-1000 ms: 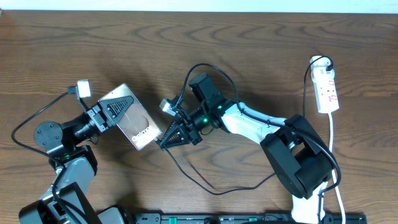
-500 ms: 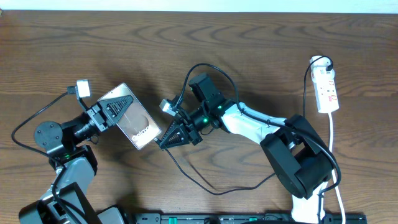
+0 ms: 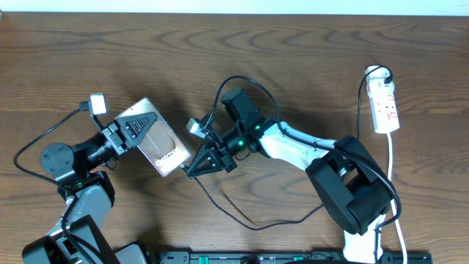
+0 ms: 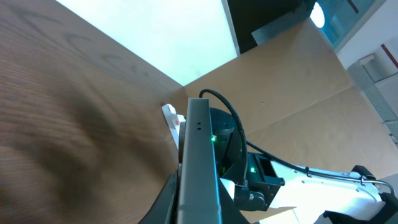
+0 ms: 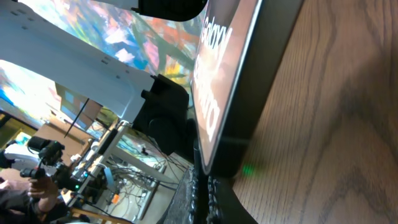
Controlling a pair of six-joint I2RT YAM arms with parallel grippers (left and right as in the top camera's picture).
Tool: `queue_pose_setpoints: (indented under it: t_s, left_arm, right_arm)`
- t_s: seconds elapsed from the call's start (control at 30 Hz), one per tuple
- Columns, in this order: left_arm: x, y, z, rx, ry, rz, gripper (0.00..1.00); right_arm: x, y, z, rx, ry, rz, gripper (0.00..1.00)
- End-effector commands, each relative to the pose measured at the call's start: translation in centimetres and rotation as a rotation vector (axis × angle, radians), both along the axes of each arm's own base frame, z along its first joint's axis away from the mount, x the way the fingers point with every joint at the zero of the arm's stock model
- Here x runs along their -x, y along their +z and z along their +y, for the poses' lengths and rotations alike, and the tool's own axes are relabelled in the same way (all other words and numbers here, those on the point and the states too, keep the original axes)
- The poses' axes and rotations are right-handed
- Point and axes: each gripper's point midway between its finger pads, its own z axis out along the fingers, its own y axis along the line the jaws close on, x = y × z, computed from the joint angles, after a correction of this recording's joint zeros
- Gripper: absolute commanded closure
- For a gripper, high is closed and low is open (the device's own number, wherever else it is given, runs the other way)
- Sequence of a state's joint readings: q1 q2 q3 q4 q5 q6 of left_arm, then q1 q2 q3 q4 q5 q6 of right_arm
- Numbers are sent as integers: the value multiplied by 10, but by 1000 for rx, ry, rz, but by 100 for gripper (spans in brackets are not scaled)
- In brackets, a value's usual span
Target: Plug charger to phone and switch on socket
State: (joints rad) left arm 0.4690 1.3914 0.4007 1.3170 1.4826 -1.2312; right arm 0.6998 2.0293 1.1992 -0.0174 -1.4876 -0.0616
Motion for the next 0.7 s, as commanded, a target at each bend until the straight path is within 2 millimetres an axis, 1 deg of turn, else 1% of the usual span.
queue_pose_setpoints:
  t_s: [0.0, 0.17, 0.67]
  left_arm:
    - [-2, 8, -2, -7, -2, -23, 93]
    - [-2, 8, -8, -7, -20, -25, 93]
    - [-1, 8, -8, -25, -23, -50, 93]
  right_arm:
    - [3, -7, 1, 9, 11, 18, 99]
    - [3, -7, 1, 10, 10, 17, 99]
    - [4, -7, 1, 8, 12, 19, 99]
